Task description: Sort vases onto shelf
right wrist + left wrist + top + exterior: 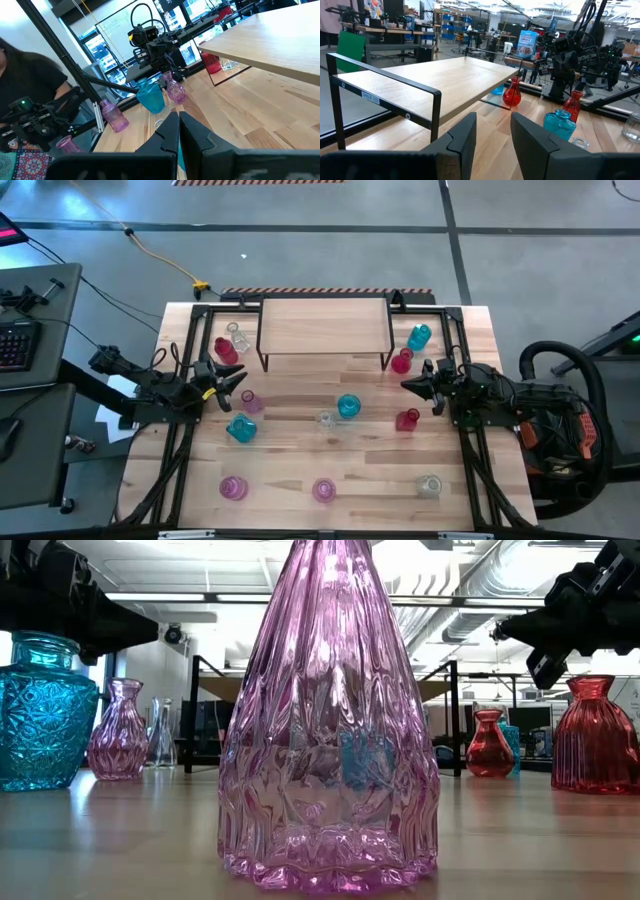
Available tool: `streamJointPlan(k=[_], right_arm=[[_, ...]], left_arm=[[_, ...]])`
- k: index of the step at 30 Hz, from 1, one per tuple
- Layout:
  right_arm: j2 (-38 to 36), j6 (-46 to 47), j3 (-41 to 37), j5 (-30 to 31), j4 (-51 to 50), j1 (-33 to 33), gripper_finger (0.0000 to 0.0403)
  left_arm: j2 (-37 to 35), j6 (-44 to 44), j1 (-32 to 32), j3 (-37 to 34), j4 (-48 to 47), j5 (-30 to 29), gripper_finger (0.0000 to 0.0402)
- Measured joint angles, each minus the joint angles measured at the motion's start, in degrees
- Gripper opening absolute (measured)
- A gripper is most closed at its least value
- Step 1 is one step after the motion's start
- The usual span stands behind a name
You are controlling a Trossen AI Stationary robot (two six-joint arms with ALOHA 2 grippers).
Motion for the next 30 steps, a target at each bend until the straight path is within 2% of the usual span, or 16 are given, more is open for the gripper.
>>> streamJointPlan(k=[30], right_arm=[[0.0, 0.0, -0.01, 0.01, 0.0, 0.0, 0.0]], left_arm=[[-0.02, 0.37, 0.0, 0.0, 0.04, -0.64, 0.0113]])
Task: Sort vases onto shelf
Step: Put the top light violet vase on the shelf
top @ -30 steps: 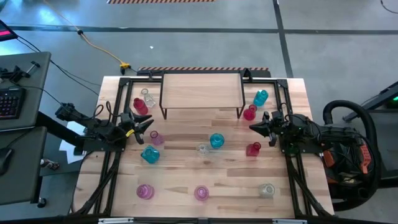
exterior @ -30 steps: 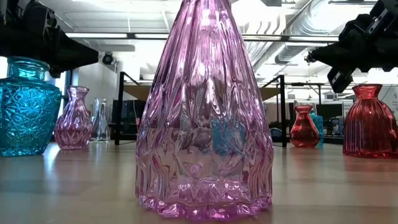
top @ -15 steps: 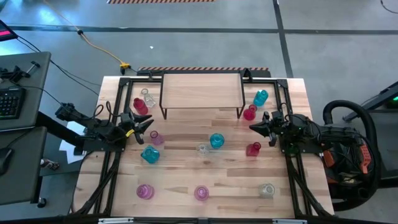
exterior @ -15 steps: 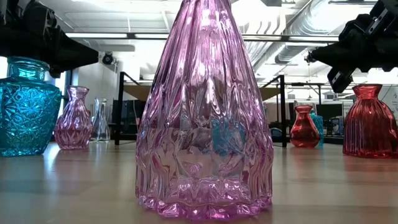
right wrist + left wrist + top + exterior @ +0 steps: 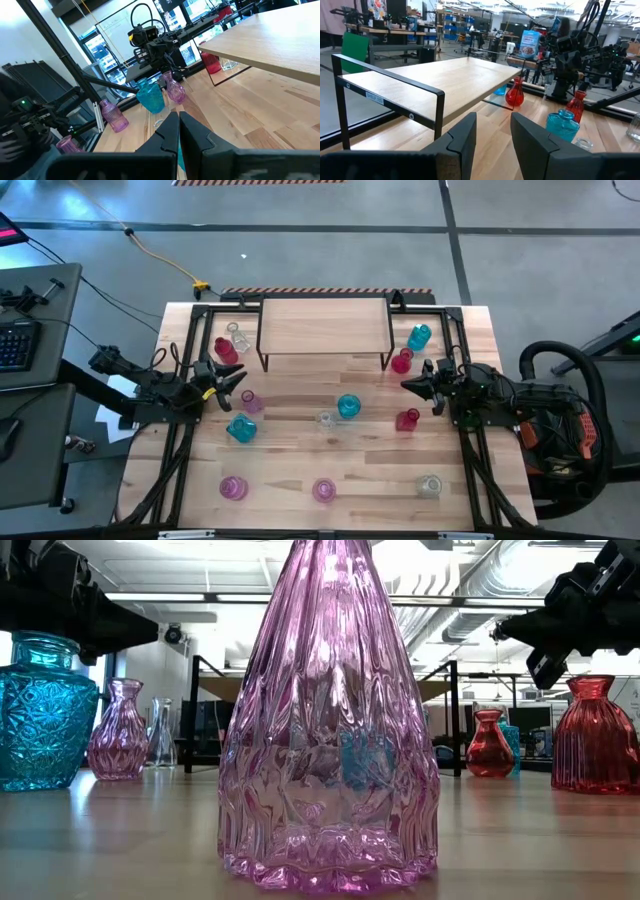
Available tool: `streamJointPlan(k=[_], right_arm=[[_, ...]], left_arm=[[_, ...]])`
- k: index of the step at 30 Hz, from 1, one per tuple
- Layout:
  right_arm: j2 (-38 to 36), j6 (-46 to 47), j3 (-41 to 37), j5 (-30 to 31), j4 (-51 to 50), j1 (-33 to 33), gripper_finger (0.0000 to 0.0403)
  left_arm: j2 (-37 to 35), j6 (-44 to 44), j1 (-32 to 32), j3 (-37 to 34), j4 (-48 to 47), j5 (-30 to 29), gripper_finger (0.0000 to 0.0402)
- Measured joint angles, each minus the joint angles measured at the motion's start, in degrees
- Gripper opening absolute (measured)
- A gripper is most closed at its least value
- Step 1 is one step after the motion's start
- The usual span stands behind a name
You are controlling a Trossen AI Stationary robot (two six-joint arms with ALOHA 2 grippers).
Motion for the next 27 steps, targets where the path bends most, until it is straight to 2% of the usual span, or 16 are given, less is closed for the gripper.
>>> streamJointPlan(k=[7, 11, 15, 21, 24, 27], right_arm=[[0.0, 0.0, 0.02, -0.01, 0.0, 0.0, 0.0], [0.01, 0.0, 0.0, -0.02, 0.0, 0.01, 0.0], [0.0, 0.0, 0.0, -0.01, 0.01, 0.0, 0.0], [0.01, 0.0, 0.01, -0.02, 0.0, 0.01, 0.0], [0.0, 0.0, 0.0, 0.0, 0.02, 0.01, 0.0], [0.0, 0.0, 0.02, 0.0, 0.0, 0.0, 0.0]], left_arm=[[0.0, -0.07, -0.02, 0.26, 6.14, 3.63, 0.0113], [0.51, 2.07, -0.02, 3.64, 5.55, 1.75, 0.0113], [4.19, 4.15, -0.02, 9.3, 1.43, -2.35, 0.0113], [15.09, 2.46, 0.0, 22.84, -13.39, -4.26, 0.0113], [22.38, -4.03, 0.0, 31.06, -25.21, -3.87, 0.0113], [29.91, -12.66, 0.0, 39.53, -38.7, -0.27, 0.0113]])
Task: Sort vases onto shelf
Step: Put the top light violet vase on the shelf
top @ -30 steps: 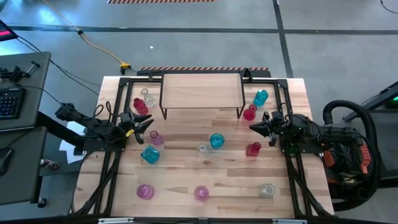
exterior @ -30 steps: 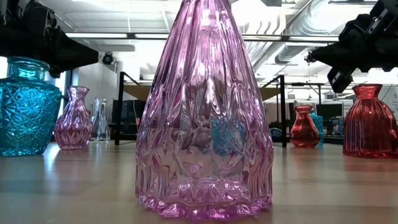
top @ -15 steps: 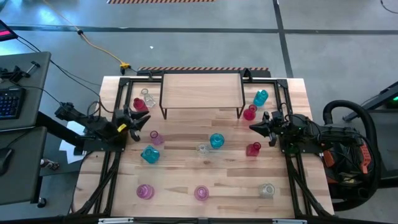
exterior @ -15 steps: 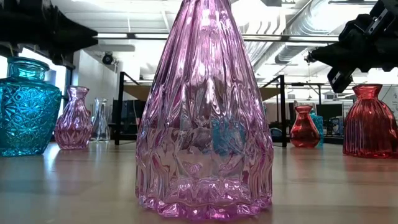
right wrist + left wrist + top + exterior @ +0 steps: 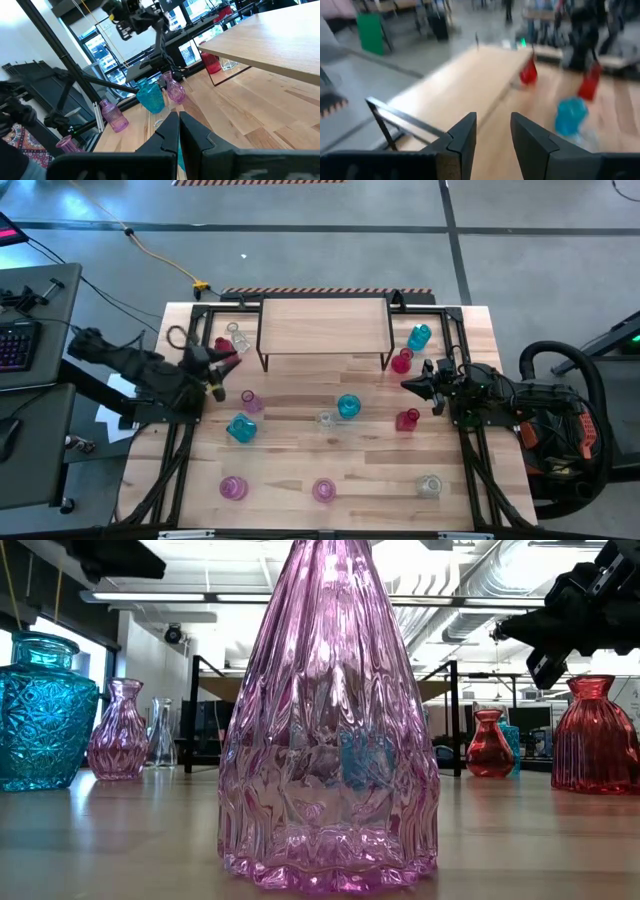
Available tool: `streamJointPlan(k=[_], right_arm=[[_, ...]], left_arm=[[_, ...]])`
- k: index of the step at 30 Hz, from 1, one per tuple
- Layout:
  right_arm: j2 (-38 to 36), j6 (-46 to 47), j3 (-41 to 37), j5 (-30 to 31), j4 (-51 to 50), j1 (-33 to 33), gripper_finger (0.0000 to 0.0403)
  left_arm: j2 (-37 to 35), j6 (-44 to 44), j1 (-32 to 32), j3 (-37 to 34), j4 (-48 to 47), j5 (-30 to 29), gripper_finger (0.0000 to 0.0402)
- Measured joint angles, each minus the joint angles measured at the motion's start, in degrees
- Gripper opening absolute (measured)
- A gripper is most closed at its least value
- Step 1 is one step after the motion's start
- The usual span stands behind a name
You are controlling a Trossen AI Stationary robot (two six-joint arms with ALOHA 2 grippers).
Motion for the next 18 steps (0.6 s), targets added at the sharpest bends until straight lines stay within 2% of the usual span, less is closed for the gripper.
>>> streamJointPlan(k=[4, 8, 13, 18], right_arm=[[0.01, 0.0, -0.01, -0.02, 0.0, 0.01, 0.0], [0.02, 0.0, -0.02, 0.0, 0.0, 0.0, 0.0], [0.0, 0.0, -0.01, -0.01, 0.02, 0.0, 0.0], [0.01, 0.0, -0.01, -0.02, 0.01, 0.01, 0.0]], left_arm=[[9.53, -12.61, 0.0, 9.85, -18.29, 8.34, 0.0113], [17.47, -23.65, 0.0, 15.19, -31.3, 14.54, 0.0113], [23.94, -31.28, 1.84, 16.05, -35.71, 23.04, 0.0113], [27.71, -32.2, 8.19, 16.05, -36.37, 32.74, 0.0113]])
